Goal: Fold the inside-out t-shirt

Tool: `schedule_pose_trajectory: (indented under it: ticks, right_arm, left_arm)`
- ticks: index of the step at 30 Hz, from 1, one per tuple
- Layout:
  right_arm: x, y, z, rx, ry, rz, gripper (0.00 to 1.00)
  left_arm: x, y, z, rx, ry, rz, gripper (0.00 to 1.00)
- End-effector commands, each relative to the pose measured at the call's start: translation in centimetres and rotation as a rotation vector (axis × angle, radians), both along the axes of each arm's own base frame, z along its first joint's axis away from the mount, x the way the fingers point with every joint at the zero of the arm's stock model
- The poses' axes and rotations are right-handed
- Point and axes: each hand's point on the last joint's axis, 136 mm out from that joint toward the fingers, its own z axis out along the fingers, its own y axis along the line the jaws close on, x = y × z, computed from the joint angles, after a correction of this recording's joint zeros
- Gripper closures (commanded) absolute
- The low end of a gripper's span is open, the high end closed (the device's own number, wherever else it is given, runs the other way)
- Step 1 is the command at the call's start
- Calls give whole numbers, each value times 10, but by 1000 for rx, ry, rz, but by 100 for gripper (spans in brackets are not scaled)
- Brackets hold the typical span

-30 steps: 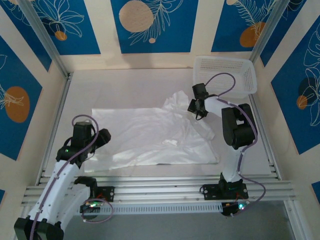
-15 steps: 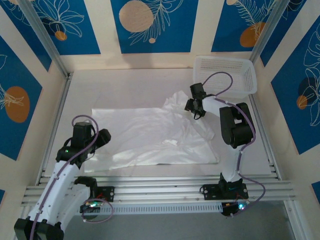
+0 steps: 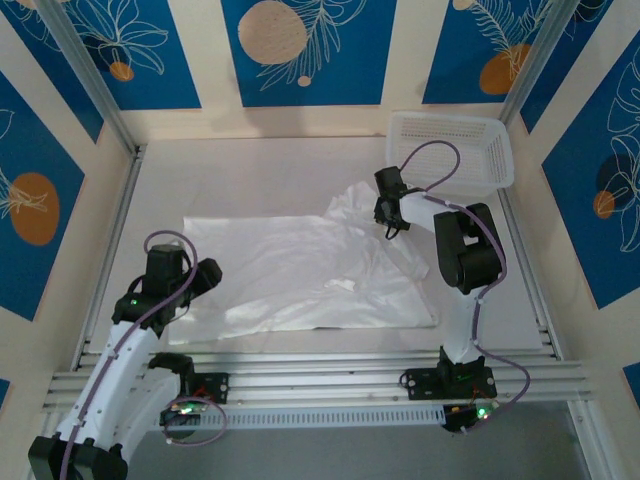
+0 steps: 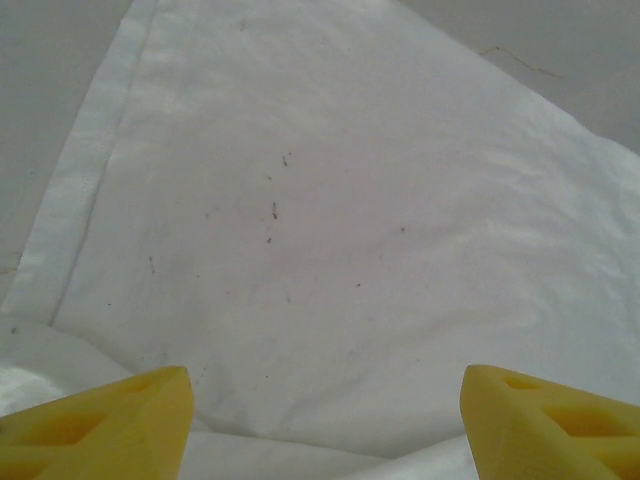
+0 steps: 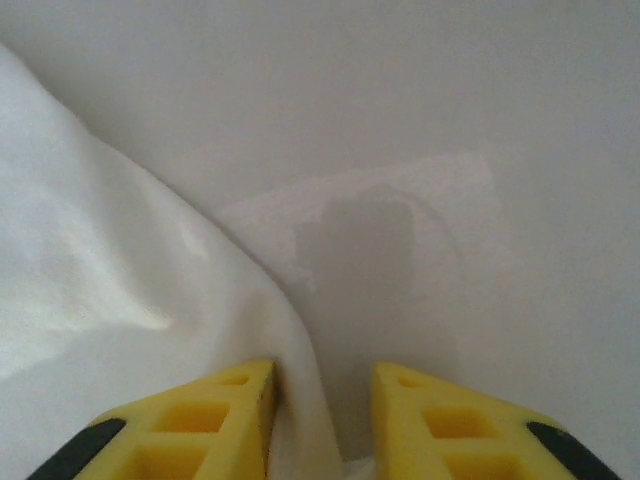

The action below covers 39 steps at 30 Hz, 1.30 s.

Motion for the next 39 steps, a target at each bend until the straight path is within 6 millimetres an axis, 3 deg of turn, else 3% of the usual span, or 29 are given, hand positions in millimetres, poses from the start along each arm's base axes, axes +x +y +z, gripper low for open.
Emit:
schedule_pose_trajectory:
  ticks: [1, 5, 8, 12, 15, 22, 28, 34, 39]
  right_arm:
    - [3, 7, -3, 12, 0, 25, 75]
    - [3, 6, 6, 9, -18, 46, 89]
    - [1, 8, 12, 23, -36, 64, 100]
    - [-2, 8, 20, 33, -61, 81, 100]
    - [-4, 9, 24, 44, -64, 88, 100]
    - [-5, 8, 30, 65, -79, 94, 100]
    - [-5, 9, 33, 101, -75, 116, 100]
    - [-8, 12, 41, 126, -81, 127, 100]
    - [-9, 13, 49, 131, -95, 136, 100]
  left_arm:
    - [-4, -5, -6, -17, 24, -17, 29]
    - [2, -4, -2, -22, 12, 0, 29]
    - [11, 7, 9, 35, 34, 51, 30]
    - [37, 21, 24, 144, 55, 86, 31]
    - [61, 36, 24, 190, 75, 136, 32]
    - [120, 76, -5, 213, 170, 276, 32]
    - [187, 89, -38, 135, 268, 207, 42]
    - [228, 94, -72, 68, 325, 221, 46]
    - [246, 98, -90, 61, 347, 206, 50]
